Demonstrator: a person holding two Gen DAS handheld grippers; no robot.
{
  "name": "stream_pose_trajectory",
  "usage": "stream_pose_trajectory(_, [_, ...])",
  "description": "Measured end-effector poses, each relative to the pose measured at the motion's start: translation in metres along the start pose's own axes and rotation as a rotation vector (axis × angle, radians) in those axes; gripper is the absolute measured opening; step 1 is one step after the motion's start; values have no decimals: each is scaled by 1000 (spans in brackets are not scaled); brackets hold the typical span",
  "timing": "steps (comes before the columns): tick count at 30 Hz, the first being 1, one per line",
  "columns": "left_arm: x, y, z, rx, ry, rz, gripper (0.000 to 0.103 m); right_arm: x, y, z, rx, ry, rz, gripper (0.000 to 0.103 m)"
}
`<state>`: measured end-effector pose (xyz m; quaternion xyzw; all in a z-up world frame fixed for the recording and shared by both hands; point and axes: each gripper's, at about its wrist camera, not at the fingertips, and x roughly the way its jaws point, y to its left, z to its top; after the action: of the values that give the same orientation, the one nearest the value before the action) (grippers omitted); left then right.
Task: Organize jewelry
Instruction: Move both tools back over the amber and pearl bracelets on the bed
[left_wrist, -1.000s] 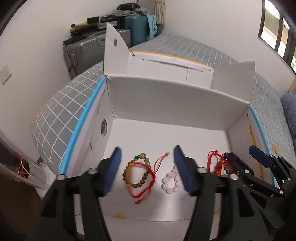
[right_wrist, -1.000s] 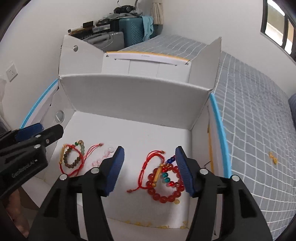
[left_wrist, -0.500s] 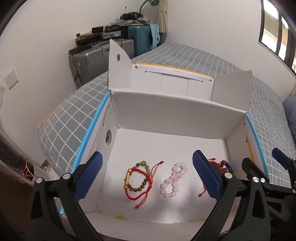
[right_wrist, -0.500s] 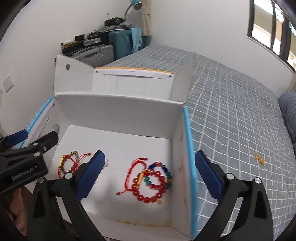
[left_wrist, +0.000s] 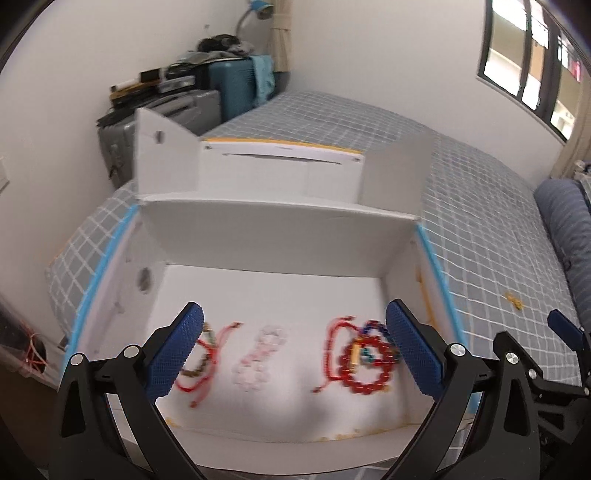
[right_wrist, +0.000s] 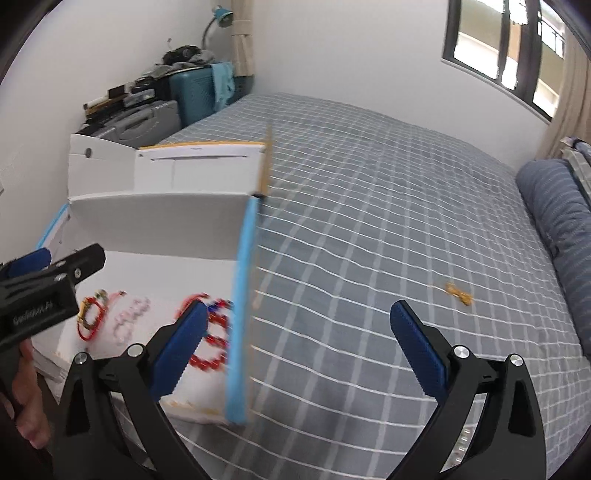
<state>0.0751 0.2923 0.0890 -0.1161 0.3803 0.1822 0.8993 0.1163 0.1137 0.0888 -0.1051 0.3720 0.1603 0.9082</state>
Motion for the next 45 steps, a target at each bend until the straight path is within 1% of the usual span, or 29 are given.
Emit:
stream_pose_trajectory(2, [4,-16,0,11,7,-21,97,-5,-16,-7,12,2,-25,95])
stream_pose_trajectory(5, [10,-50,0,59,24,-52,97,-12,-46,-22,43,12,-68,95])
stream_pose_trajectory(10, [13,-114,-1,141,16,-129,97,-21,-105,-46,140,39,-114,95])
stream_pose_trajectory(14, [24,-167,-7,202,35,-179,97,-25,-148,-71,219,51,-148,95])
stream_pose_trajectory(15, [30,-182,-9,216,44,-192,97,-24,-159,-77,235,65,-159,95])
stream_pose_trajectory(18, [49,-220,-15,248,77,-210,97,-26,-183,-94,265,75,-173,95])
stream_pose_trajectory(22, [71,-261,-23,279,108,-225,97,-25,-209,-122,298,101,-190,95])
stream_pose_trajectory(24, [83,-280,-27,290,126,-231,97,-20,-220,-136,307,118,-185,95])
stream_pose_trajectory(26, [92,-295,-29,296,144,-238,97,-18,-229,-147,325,127,-191,95])
stream_pose_trajectory(30, [112,-334,-30,310,164,-261,97,1,-238,-163,303,169,-181,95])
stream_pose_trajectory(32, [124,-353,-32,328,165,-261,97,11,-239,-167,285,192,-169,95])
stream_pose_trajectory(36, [153,-385,-33,353,187,-272,97,22,-240,-172,269,208,-138,95])
stream_pose_trajectory(38, [169,-399,-33,363,188,-253,97,26,-239,-174,258,219,-124,95])
stream_pose_trajectory(41, [186,-413,-32,378,174,-236,97,33,-241,-176,255,233,-99,95])
stream_pose_trajectory(45, [205,-421,-33,364,189,-267,97,35,-239,-178,251,236,-75,95])
